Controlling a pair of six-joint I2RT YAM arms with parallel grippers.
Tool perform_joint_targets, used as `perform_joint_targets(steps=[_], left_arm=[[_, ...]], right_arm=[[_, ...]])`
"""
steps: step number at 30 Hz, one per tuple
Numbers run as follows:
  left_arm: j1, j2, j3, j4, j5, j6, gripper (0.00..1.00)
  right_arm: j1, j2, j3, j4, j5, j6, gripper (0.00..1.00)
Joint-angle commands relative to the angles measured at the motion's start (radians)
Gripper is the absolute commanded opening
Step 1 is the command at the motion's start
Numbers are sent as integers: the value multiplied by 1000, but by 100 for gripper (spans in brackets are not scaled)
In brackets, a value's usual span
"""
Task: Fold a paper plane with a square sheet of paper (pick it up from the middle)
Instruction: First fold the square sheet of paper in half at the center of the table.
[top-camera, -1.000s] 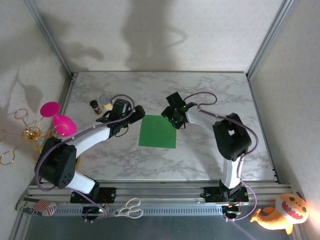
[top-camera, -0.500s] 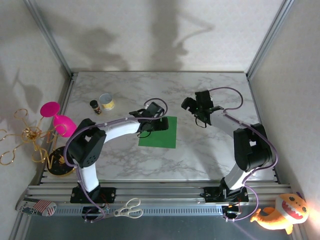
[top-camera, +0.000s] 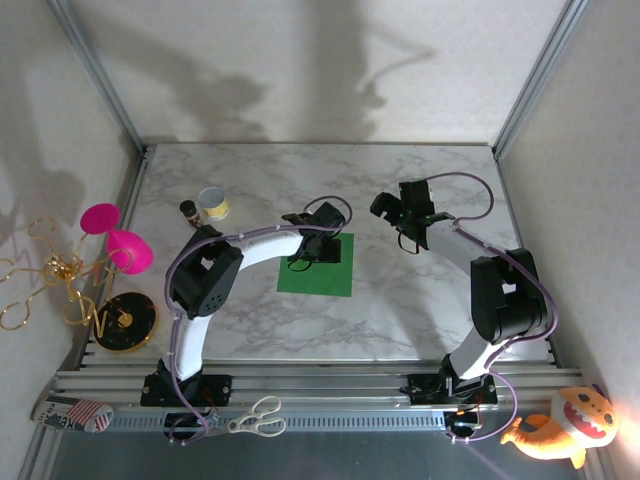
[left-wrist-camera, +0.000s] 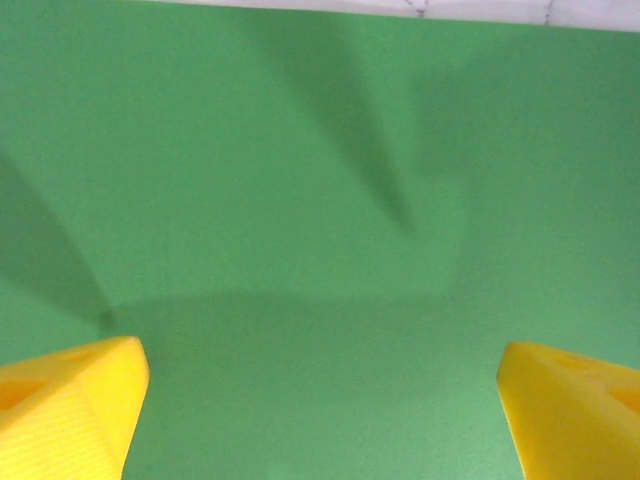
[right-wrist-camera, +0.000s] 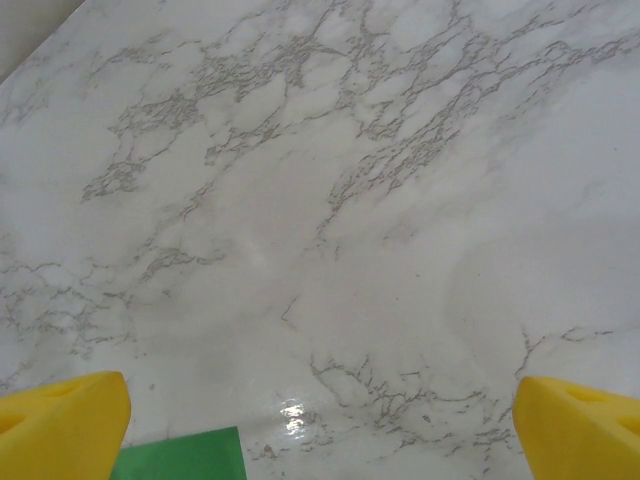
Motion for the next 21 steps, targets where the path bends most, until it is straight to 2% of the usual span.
perform_joint_targets(steps=[1, 8, 15, 21], left_arm=[[-12, 28, 39, -61, -30, 21, 90], [-20, 46, 42, -63, -19, 23, 89], [-30, 82, 43, -99, -105, 7, 89], [-38, 112, 39, -106, -125, -13, 89]], right_arm=[[-4, 2, 7, 14, -12, -9, 99], [-3, 13, 11, 5, -16, -4, 99], [-4, 14, 11, -1, -20, 1, 98], [-4, 16, 13, -7, -13, 5, 98]])
